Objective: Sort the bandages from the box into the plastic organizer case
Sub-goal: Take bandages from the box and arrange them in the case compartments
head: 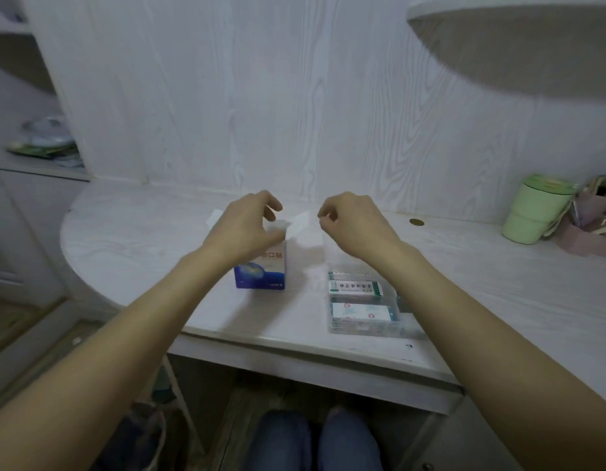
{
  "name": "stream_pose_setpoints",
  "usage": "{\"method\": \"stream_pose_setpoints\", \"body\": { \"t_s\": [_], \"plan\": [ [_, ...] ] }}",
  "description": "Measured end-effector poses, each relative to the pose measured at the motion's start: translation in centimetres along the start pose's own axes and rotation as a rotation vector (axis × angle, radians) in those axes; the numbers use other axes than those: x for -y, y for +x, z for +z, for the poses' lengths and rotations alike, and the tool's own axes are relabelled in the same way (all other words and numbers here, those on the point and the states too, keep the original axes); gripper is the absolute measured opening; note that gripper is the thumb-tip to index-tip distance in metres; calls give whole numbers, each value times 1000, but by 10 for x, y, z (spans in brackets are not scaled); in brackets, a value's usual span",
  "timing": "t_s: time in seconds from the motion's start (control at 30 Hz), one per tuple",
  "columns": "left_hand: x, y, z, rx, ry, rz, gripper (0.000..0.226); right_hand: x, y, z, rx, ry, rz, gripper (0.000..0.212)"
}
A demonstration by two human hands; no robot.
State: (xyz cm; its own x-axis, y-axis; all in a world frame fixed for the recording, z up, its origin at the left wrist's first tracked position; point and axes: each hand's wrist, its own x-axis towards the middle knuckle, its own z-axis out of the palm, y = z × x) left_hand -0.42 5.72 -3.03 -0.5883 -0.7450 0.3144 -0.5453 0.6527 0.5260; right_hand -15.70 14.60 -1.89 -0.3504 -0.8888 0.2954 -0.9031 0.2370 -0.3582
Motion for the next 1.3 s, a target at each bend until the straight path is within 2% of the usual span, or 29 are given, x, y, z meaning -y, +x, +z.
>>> {"method": "stream_pose_setpoints", "body": {
  "t_s": [0.07,0.17,0.27,0.47,0.57,0.73,0.83,0.93,1.17,1.3],
  "plan": [
    [15,3,-5,62,132,21,59,11,1,5,6,29,-102,29],
    [33,11,-10,184,302,25,90,17,7,16,37,56,-158,30],
    [47,23,-11,274,393,10,104,16,19,25,97,111,-142,29],
    [62,28,-8,302,267,11,88,14,58,36,177,94,-232,16],
    [67,33,-10,319,255,-3,88,21,69,42,255,53,-260,13],
    [60,46,-14,389,255,-84,86,34,76,51,327,-6,-166,11],
    [57,44,-13,389,241,-93,83,43,81,47,375,-133,-128,15],
    [55,43,-16,383,267,-84,82,46,85,44,429,-157,-114,18],
    [51,44,-20,445,259,-100,73,30,85,29,463,326,42,7],
    [47,44,-19,451,238,-119,75,27,84,22,415,472,193,7]
  ]
}}
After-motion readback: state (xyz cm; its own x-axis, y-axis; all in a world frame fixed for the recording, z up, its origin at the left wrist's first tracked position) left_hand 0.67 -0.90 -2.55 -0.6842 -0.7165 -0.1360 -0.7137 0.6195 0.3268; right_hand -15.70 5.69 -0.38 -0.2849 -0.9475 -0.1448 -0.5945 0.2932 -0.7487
